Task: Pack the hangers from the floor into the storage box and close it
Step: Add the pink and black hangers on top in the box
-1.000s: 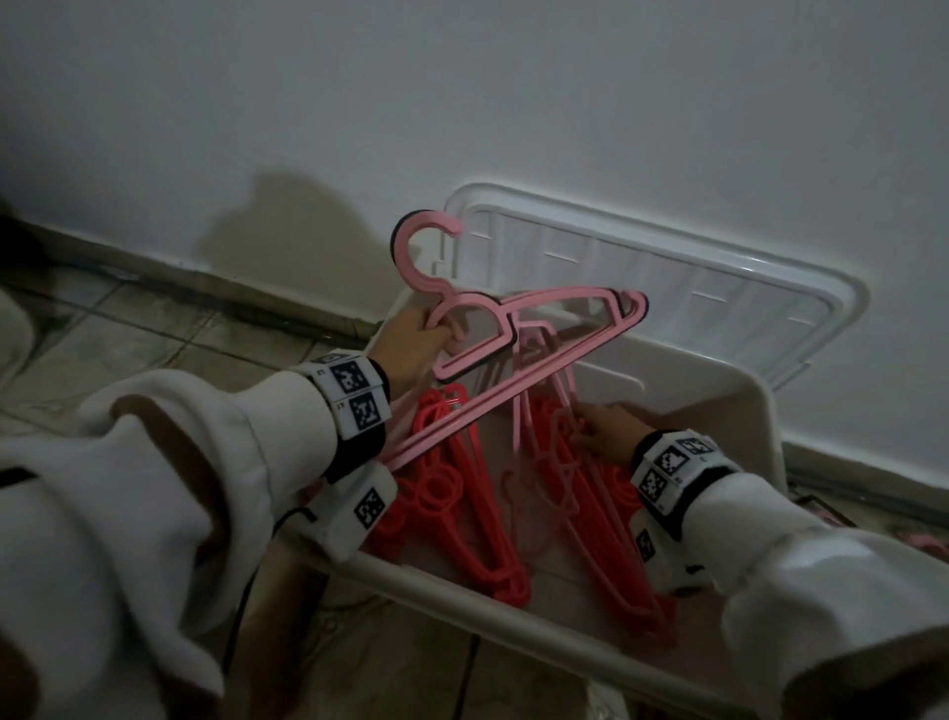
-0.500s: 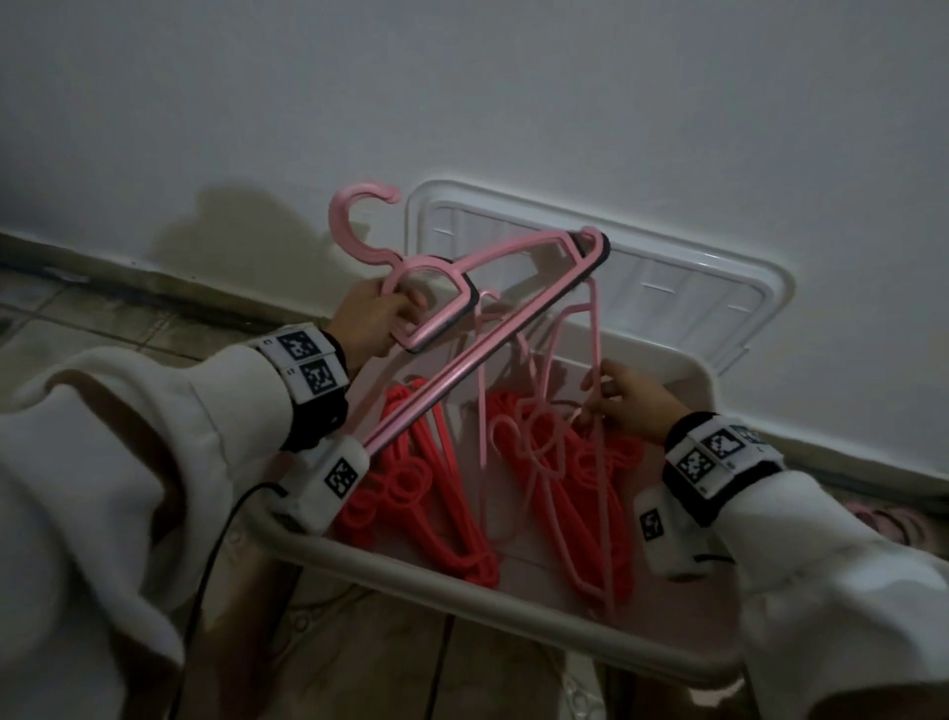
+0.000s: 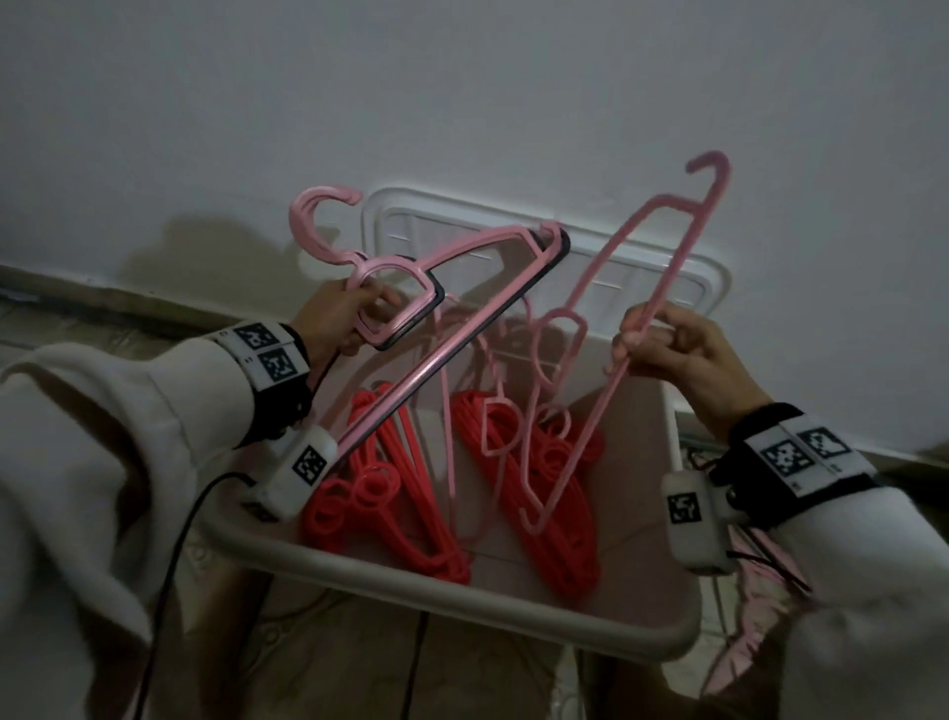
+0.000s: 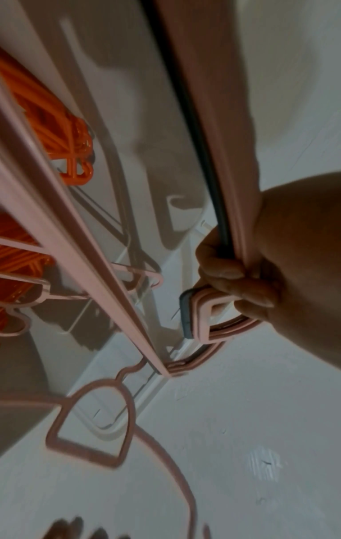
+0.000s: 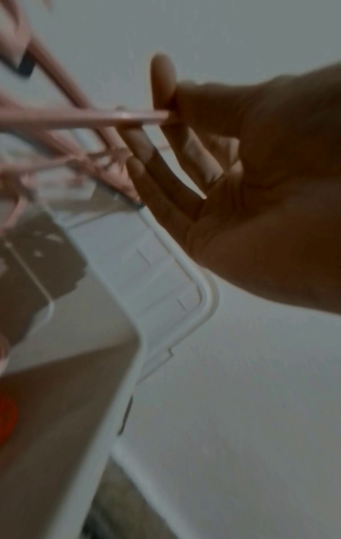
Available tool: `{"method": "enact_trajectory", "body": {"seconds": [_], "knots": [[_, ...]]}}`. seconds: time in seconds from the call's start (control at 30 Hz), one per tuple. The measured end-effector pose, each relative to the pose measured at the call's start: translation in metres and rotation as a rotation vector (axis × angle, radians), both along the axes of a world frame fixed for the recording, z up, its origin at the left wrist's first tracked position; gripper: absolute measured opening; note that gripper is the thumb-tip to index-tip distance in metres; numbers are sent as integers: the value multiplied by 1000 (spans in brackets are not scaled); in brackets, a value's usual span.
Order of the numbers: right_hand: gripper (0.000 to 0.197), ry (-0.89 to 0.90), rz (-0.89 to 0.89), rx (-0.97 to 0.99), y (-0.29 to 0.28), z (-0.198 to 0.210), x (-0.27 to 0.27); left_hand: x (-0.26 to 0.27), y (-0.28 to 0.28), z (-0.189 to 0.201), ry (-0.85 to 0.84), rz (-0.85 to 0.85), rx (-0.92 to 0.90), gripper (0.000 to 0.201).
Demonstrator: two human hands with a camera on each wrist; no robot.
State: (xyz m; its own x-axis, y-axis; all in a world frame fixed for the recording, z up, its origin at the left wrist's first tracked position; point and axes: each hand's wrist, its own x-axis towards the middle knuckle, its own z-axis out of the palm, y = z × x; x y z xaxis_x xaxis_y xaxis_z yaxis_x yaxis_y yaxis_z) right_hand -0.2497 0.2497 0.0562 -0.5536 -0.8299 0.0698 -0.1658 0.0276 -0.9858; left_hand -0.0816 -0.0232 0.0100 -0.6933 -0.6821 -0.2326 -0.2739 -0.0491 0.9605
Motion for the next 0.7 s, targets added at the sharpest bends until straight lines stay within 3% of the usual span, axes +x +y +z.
{"method": "enact_trajectory", "body": {"seconds": [0.13, 0.23, 0.3, 0.37, 0.4, 0.47, 0.57, 0.7], "knots": [[13, -83, 106, -163, -13, 31, 22, -2, 2, -5, -53, -77, -21, 34], [15, 22, 222, -157, -23, 50, 37, -5, 5, -12, -103, -120, -85, 37], [13, 346, 322, -30, -34, 54, 47, -1, 6, -12, -144, -196, -142, 42], [15, 835, 383, 155, -48, 45, 54, 4, 4, -16, -151, -265, -187, 42], [21, 1030, 395, 267, -55, 37, 55, 6, 7, -15, -119, -274, -123, 34], [26, 1223, 423, 527, -66, 17, 55, 7, 15, -9, 2, -283, 161, 24], [25, 1202, 558, 669, -72, -5, 56, 6, 20, 4, 124, -354, 338, 42], [27, 1196, 678, 778, -84, -28, 65, 21, 21, 12, 74, -526, 293, 36]]}}
